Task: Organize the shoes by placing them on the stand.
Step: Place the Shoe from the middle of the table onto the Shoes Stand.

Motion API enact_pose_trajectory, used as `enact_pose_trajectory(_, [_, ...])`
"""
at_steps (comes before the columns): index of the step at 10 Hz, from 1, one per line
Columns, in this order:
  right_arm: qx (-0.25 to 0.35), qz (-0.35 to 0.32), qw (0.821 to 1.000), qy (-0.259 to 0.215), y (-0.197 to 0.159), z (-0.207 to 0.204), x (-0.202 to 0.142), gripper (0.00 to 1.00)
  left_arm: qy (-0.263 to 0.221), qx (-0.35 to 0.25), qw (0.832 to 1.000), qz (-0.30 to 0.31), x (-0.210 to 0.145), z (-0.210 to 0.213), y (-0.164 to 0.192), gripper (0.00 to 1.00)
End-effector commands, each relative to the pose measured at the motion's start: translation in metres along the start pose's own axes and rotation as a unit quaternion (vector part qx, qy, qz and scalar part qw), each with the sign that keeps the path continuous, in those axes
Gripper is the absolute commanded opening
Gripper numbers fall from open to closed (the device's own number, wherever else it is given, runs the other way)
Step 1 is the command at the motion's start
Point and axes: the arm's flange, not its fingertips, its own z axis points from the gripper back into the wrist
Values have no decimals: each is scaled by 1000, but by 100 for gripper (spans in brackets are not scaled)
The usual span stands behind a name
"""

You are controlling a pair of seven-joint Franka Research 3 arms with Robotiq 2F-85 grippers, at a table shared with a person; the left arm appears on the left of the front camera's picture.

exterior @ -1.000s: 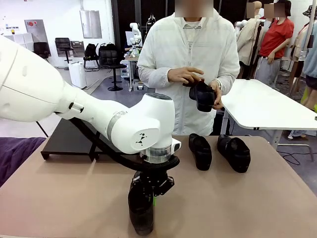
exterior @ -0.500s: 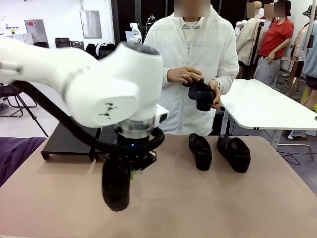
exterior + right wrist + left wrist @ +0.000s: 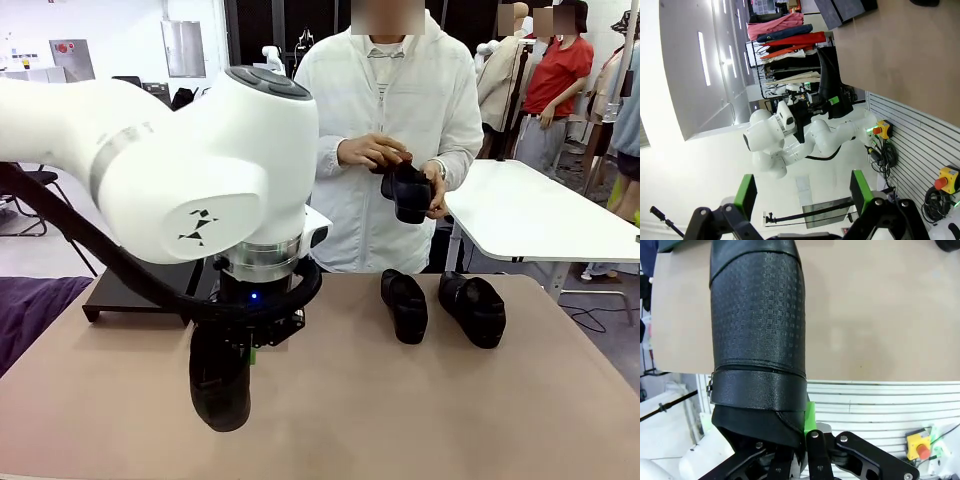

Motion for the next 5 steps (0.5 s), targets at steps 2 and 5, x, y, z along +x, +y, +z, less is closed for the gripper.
enact_pose_trajectory(2, [-4, 5, 1000, 5, 3, 2, -1, 100, -32, -30, 999, 26, 17, 10, 33, 0])
enact_pose_trajectory(5, [-4, 5, 1000, 5, 3, 2, -1, 100, -22, 16, 983, -184, 74, -3, 149, 0])
